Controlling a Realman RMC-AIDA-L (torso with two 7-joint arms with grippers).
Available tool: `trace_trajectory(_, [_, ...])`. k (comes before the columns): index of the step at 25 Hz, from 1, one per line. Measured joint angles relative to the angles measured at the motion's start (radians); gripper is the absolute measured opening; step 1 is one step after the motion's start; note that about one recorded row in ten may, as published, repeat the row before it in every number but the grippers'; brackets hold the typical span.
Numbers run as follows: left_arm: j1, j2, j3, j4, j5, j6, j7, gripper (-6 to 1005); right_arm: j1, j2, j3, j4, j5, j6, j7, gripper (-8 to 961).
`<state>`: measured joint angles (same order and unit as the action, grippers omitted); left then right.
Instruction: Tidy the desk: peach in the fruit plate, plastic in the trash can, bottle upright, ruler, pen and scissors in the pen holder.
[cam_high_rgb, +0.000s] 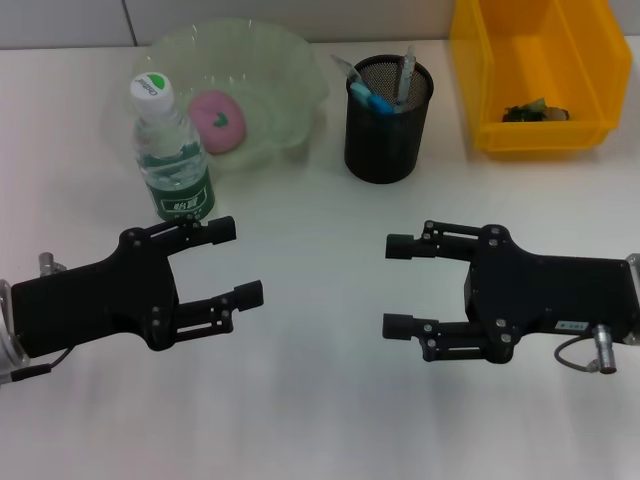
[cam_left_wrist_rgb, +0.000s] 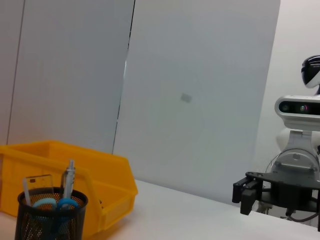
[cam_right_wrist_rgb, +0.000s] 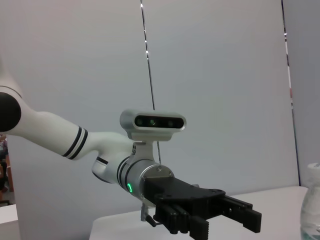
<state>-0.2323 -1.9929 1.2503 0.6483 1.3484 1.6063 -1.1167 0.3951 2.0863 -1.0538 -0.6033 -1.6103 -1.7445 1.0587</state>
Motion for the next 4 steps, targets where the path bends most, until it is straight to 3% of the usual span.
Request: trace_trajectory(4, [0.001, -0.001, -0.002, -0.001, 0.0, -0.004, 0.001, 802, 0.012, 0.0, 0.0, 0.007, 0.0, 0.012, 0.0, 760])
